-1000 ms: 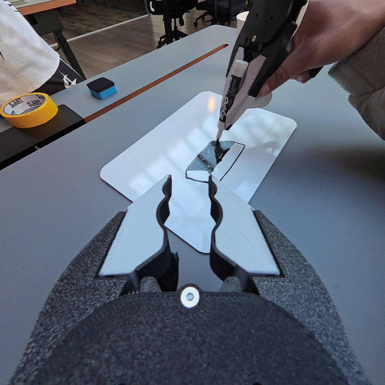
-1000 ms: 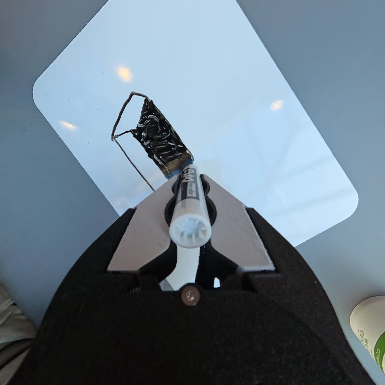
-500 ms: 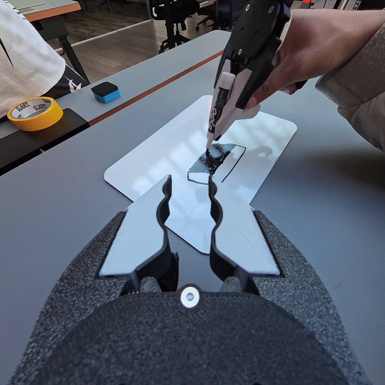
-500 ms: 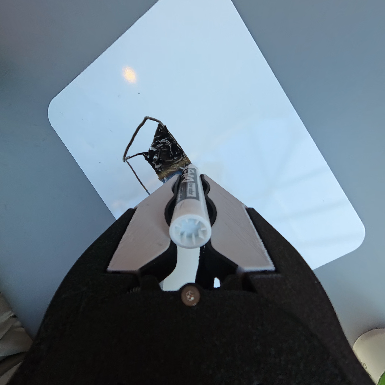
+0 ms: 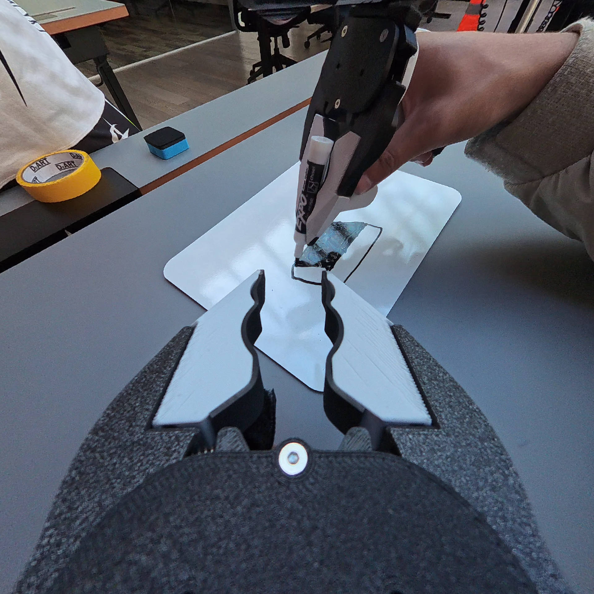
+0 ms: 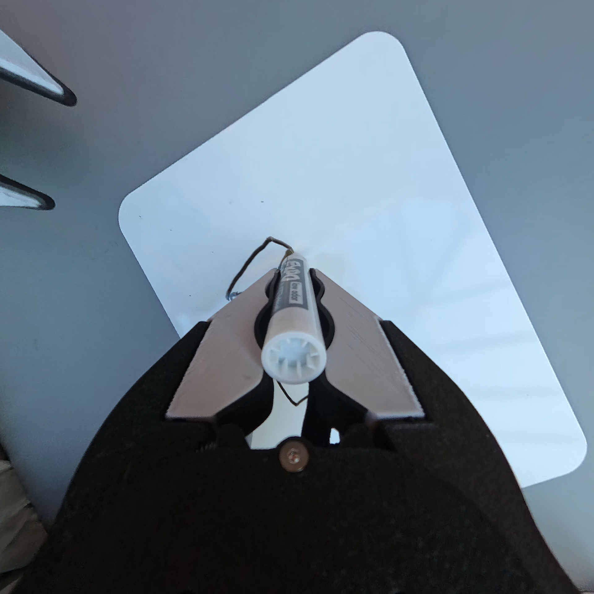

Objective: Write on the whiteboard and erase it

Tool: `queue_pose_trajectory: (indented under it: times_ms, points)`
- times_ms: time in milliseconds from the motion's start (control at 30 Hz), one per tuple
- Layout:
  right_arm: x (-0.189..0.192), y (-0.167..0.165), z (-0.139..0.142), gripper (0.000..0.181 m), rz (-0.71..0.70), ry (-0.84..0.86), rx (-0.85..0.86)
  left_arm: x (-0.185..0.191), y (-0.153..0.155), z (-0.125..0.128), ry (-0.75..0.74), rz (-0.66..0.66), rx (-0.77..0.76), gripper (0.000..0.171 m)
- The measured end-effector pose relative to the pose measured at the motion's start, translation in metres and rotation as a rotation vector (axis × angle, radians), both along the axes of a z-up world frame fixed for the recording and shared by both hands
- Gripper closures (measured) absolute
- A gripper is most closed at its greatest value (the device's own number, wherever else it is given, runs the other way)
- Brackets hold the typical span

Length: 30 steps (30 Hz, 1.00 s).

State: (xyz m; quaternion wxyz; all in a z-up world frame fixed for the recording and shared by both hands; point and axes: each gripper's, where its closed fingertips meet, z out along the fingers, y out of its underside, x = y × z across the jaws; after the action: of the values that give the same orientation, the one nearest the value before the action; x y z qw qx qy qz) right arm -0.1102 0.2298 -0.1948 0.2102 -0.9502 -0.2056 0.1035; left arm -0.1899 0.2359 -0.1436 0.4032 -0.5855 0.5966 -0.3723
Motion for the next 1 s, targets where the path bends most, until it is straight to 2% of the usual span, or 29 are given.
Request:
queue_pose_trajectory:
  times_ms: [233,633,1000]
  points:
    - [-0.006,0.003,0.000,0.163,0.022,-0.016,-0.010,0.001,-0.001,-0.001,0.001,0.004,0.000,0.136]
    - [-0.006,-0.018,0.000,0.163,0.019,-0.022,-0.048,0.002,-0.006,0.000,0.006,-0.001,0.001,0.136]
    - [-0.007,-0.033,0.000,0.163,0.013,-0.019,-0.064,-0.007,-0.011,0.014,0.011,-0.006,0.005,0.136]
